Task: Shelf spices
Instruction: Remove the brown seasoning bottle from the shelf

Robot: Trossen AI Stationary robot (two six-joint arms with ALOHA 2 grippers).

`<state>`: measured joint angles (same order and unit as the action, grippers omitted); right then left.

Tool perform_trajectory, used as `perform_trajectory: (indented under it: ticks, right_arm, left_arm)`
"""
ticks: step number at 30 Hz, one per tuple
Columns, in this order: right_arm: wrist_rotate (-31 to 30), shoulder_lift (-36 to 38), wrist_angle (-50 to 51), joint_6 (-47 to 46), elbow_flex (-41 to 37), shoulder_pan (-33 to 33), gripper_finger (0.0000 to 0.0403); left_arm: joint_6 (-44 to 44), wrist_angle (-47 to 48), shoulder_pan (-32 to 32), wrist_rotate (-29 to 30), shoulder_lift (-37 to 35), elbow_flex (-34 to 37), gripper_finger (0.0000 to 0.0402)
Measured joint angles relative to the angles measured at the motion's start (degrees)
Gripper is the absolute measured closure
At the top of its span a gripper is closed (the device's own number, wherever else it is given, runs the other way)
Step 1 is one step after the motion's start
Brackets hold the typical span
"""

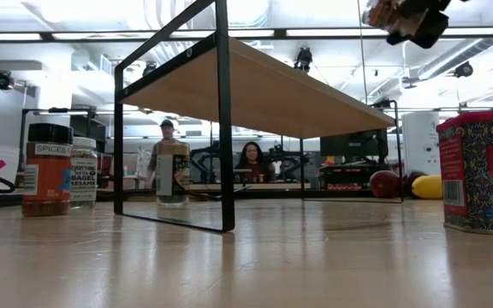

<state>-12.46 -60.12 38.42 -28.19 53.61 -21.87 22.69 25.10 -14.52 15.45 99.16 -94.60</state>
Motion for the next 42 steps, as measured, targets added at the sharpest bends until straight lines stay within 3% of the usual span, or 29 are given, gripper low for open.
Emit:
perform_trajectory:
  ticks: [7, 14, 17, 25, 30, 42]
  right_arm:
    - [-0.8, -0.1, -3.8, -2.1, 0.0, 0.0, 0.0245]
    - [3.6, -0.9, -7.5, -3.5, 0.1, 0.2, 0.0245]
    - [3.9, -0.9, -7.5, -5.3, 0.2, 0.7, 0.0245]
    - [3.9, -1.3, -10.2, -10.5, 0.2, 2.8, 0.0245]
    - [5.0, -1.3, -12.1, -12.8, 0.3, 3.5, 0.0245]
    - [8.3, -4.4, -16.3, -14.6, 0.3, 5.4, 0.0245]
  left_arm:
    - [3.5, -1.8, -1.2, 3.5, 2.5, 0.0, 0.0206]
    - [19.1, -5.2, -4.3, 14.4, 5.2, 0.0, 0.0167]
    - [25.5, -7.2, -4.9, 16.1, 6.1, 0.0, 0.0153]
    - [34.7, -12.2, -4.9, 23.6, 9.5, 0.0, 0.0118]
    - [41.1, -16.6, -4.9, 32.3, 12.1, 0.0, 0.0114]
    - [51.8, -20.6, -4.9, 35.4, 14.2, 0.0, 0.0131]
